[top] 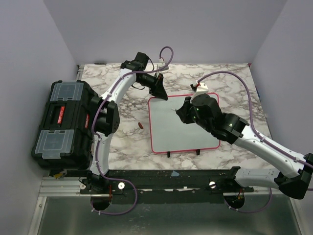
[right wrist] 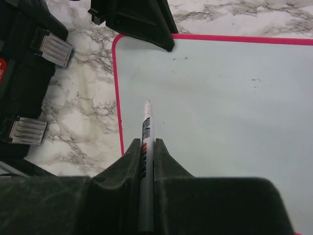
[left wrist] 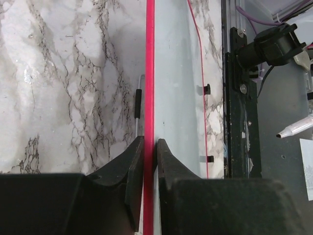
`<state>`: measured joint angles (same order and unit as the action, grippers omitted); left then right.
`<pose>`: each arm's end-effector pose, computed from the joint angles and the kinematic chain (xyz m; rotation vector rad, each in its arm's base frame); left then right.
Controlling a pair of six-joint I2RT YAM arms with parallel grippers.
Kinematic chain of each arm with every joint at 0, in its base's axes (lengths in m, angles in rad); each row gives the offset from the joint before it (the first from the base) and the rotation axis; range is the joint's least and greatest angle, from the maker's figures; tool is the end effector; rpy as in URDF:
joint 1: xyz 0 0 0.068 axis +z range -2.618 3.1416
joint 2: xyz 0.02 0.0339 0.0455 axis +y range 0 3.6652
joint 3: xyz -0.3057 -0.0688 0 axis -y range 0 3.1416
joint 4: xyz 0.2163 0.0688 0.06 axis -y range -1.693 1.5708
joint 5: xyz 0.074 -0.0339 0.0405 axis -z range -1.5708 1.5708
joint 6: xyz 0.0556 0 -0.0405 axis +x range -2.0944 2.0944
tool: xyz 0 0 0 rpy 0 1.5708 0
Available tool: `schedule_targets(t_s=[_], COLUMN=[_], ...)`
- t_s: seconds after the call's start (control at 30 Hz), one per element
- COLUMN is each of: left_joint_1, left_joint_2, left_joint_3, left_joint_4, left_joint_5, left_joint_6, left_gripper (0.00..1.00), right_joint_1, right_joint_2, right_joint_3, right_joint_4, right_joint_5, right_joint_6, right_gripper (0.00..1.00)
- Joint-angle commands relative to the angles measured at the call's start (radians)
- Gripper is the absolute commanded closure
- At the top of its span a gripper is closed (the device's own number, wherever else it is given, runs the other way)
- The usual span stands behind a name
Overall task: Write a sentence on the whiteboard
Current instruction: Hold the whiteboard on the whiteboard stand, then write a sentence on the whiteboard.
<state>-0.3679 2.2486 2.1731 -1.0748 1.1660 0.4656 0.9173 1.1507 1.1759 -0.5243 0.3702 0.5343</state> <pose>0.4212 -0.2171 0.3076 1.2173 1.9565 -1.4792 0.1500 0.1629 0.3978 -0.1674 2.0675 0.5238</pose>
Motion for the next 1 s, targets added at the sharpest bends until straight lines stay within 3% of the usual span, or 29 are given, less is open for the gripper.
schedule_targets(t_s=[0.0,0.2,0.43,0.97], left_joint_1=[-0.005,-0.002,0.000,0.003], left_joint_2=[-0.085,-0.104,-0.105,-0.106], left_joint_3=[-0.072,-0.073,-0.078,-0.093], left_joint_4=[0.030,0.006,0.015,0.036], left_joint_5=[0.088,0.124,0.117,0.113], left_joint_6=[0.055,0.082,0.078,0.050], left_gripper=[0.90,0.99,1.00,1.00], right_joint_1=[0.007,0.099,0.201,0.228], right_joint_2=[0.002,0.074,0.186,0.387], right_joint_3=[-0.006,0.051,0.112,0.204], right_joint_4=[-0.005,-0.027,-0.020,0.096], right_joint_5=[0.050,0.173,0.299,0.431], right_joint_6=[0.031,0.041,0.046,-0.033], right_gripper=[0.99,0.99,0.99,0.99])
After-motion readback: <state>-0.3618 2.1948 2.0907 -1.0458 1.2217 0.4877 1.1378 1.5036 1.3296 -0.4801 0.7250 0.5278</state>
